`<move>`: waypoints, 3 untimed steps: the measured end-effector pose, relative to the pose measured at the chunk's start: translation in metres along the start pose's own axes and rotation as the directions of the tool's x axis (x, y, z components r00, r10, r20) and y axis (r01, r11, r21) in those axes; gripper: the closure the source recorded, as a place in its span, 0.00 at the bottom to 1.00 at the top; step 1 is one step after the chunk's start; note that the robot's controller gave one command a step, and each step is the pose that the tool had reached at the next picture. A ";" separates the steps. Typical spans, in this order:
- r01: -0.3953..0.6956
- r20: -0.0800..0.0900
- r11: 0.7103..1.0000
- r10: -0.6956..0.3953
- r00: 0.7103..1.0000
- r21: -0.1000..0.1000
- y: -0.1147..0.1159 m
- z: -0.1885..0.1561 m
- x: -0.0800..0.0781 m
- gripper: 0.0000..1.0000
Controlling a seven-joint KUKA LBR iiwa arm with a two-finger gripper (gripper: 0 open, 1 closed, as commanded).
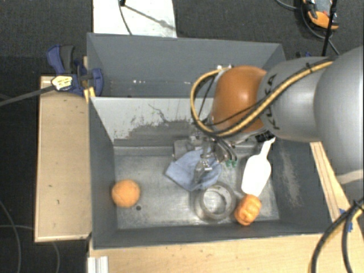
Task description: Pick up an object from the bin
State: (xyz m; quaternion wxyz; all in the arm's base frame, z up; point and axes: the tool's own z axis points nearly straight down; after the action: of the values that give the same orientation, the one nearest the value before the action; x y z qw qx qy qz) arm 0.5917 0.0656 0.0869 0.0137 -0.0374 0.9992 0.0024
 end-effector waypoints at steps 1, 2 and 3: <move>0.010 -0.024 1.000 -0.010 1.000 0.002 -0.010 -0.029 0.005 0.00; -0.049 -0.012 0.999 0.049 0.999 0.003 -0.008 0.000 0.002 0.00; 0.027 0.029 1.000 -0.027 0.999 0.001 -0.009 0.001 -0.005 1.00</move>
Offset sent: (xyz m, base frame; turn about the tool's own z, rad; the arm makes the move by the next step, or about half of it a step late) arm -0.0050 -0.0076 -0.0169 0.0628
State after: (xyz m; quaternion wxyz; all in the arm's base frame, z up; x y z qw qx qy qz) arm 0.5977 0.0575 0.0856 0.0285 -0.0509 0.9983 0.0026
